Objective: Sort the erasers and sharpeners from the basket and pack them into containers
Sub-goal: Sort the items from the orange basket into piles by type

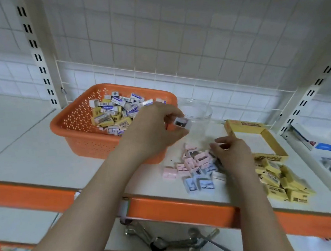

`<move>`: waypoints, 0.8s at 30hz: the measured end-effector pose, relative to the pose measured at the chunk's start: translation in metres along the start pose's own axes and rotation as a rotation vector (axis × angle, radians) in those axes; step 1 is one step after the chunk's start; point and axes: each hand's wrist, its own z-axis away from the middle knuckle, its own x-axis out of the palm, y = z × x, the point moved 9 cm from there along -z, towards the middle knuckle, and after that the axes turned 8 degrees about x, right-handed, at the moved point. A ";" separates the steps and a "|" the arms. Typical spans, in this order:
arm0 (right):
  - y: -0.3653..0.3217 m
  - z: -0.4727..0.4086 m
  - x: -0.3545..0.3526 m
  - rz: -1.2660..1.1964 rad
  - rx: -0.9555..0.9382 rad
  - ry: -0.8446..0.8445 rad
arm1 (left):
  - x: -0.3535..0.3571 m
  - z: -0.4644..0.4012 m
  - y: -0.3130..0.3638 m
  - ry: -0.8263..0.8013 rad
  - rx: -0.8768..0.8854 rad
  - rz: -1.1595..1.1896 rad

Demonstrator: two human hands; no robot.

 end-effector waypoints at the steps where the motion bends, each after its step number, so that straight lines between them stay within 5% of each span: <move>1: 0.001 -0.001 0.002 0.031 -0.020 -0.024 | 0.003 0.005 0.004 0.024 -0.027 0.004; 6: 0.002 0.008 -0.011 -0.006 -0.153 -0.054 | 0.015 0.021 0.021 0.079 -0.107 -0.024; 10: 0.015 0.041 -0.035 -0.078 -0.315 0.087 | 0.021 0.015 0.031 0.077 -0.118 -0.061; 16: 0.038 0.067 -0.049 -0.167 -0.348 0.264 | 0.071 -0.008 0.031 -0.159 -0.085 -0.176; 24: 0.041 0.066 -0.045 -0.205 -0.338 0.212 | 0.101 -0.012 0.023 -0.250 -0.102 -0.315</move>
